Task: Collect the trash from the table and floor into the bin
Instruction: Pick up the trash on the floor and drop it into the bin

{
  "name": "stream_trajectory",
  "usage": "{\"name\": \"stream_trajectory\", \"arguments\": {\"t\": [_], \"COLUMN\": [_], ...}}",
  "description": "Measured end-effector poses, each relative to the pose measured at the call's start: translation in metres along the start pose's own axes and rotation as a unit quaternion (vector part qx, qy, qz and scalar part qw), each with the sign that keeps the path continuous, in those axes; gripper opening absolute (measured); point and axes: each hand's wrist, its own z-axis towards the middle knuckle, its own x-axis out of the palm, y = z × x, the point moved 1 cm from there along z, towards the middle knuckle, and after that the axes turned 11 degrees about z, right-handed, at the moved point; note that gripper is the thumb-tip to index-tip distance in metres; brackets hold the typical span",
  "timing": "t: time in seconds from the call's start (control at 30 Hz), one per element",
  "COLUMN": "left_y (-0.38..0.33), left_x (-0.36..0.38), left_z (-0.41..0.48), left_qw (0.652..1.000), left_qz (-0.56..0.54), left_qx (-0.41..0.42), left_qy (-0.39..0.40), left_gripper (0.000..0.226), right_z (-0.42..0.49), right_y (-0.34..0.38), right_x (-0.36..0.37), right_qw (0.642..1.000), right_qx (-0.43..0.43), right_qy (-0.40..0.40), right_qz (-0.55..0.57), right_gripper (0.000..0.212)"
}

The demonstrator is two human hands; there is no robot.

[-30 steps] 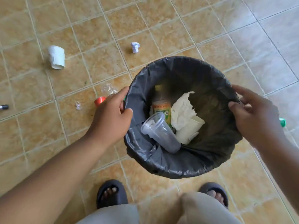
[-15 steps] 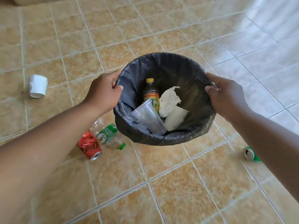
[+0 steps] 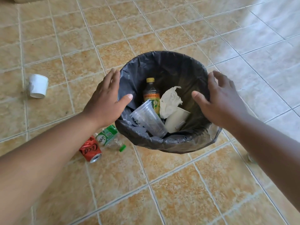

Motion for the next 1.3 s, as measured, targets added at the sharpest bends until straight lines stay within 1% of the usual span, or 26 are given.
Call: {"name": "stream_trajectory", "arguments": {"t": [0.1, 0.17, 0.27, 0.5, 0.6, 0.7, 0.73, 0.77, 0.8, 0.83, 0.87, 0.9, 0.93, 0.97, 1.0, 1.03, 1.1, 1.13, 1.17, 1.23, 1.3], "left_y": [-0.001, 0.0, 0.0, 0.005, 0.009, 0.016, 0.021, 0.028, 0.037, 0.048, 0.06, 0.072, 0.083, 0.092, 0.099, 0.105, 0.112, 0.115, 0.117, 0.117, 0.115], "left_x": [0.0, 0.001, 0.001, 0.004, 0.009, 0.012, 0.016, 0.021, 0.028, 0.035, 0.043, 0.051, 0.059, 0.067, 0.075, 0.083, 0.102, 0.111, 0.118, 0.127, 0.131], "left_z": [-0.001, -0.002, -0.002, -0.001, -0.002, -0.009, -0.011, -0.013, -0.015, -0.017, -0.017, -0.017, -0.019, -0.022, -0.025, -0.028, -0.035, -0.037, -0.039, -0.042, -0.042], "left_qw": [1.0, 1.0, 1.0, 1.0, 0.998, 0.988, 0.983, 0.976, 0.969, 0.966, 0.973, 0.987, 0.995, 0.995, 0.986, 0.97, 0.92, 0.898, 0.884, 0.875, 0.875], "left_qz": [0.013, 0.019, 0.025, -0.017, -0.065, -0.144, -0.175, -0.206, -0.232, -0.234, -0.195, -0.117, -0.025, 0.061, 0.129, 0.19, 0.306, 0.348, 0.375, 0.402, 0.407], "left_qx": [0.001, 0.005, 0.008, 0.005, 0.01, 0.035, 0.03, 0.004, -0.038, -0.077, -0.1, -0.104, -0.092, -0.065, -0.027, 0.02, 0.109, 0.139, 0.156, 0.18, 0.201], "left_qy": [0.001, -0.003, -0.002, 0.008, 0.005, -0.035, -0.055, -0.073, -0.081, -0.081, -0.066, -0.035, 0.007, 0.055, 0.106, 0.152, 0.218, 0.23, 0.229, 0.201, 0.17], "left_gripper": [0.078, 0.078, 0.078, 0.074, 0.07, 0.064, 0.062, 0.06, 0.057, 0.053, 0.047, 0.039, 0.036, 0.041, 0.05, 0.06, 0.077, 0.08, 0.078, 0.065, 0.06], "right_z": [-0.005, -0.004, -0.001, 0.001, 0.002, 0.001, 0.001, 0.001, 0.001, 0.002, 0.002, 0.002, 0.002, 0.002, 0.002, 0.002, 0.002, 0.002, 0.001, 0.001, 0.001], "right_y": [0.006, 0.007, 0.004, 0.002, 0.002, 0.002, 0.002, 0.002, 0.003, 0.003, 0.003, 0.004, 0.004, 0.005, 0.005, 0.005, 0.005, 0.005, 0.004, 0.004, 0.004], "right_x": [0.006, 0.011, 0.015, 0.017, 0.018, 0.017, 0.016, 0.016, 0.016, 0.016, 0.016, 0.016, 0.017, 0.017, 0.016, 0.016, 0.016, 0.016, 0.016, 0.017, 0.017], "right_qw": [0.997, 0.994, 0.994, 0.994, 0.994, 0.994, 0.994, 0.994, 0.994, 0.994, 0.995, 0.995, 0.995, 0.995, 0.995, 0.996, 0.996, 0.996, 0.995, 0.995, 0.996], "right_qx": [-0.067, -0.093, -0.09, -0.089, -0.092, -0.092, -0.091, -0.09, -0.089, -0.088, -0.086, -0.085, -0.085, -0.085, -0.084, -0.083, -0.082, -0.082, -0.082, -0.082, -0.081], "right_qy": [0.005, 0.022, 0.041, 0.034, 0.031, 0.03, 0.03, 0.03, 0.03, 0.03, 0.029, 0.028, 0.026, 0.023, 0.021, 0.021, 0.02, 0.02, 0.019, 0.017, 0.016], "right_qz": [-0.044, -0.046, -0.044, -0.054, -0.053, -0.054, -0.055, -0.056, -0.055, -0.053, -0.05, -0.046, -0.043, -0.04, -0.039, -0.04, -0.042, -0.043, -0.044, -0.045, -0.045], "right_gripper": [0.091, 0.095, 0.098, 0.097, 0.097, 0.097, 0.097, 0.097, 0.097, 0.097, 0.097, 0.097, 0.096, 0.096, 0.096, 0.096, 0.096, 0.096, 0.095, 0.095, 0.094]}}
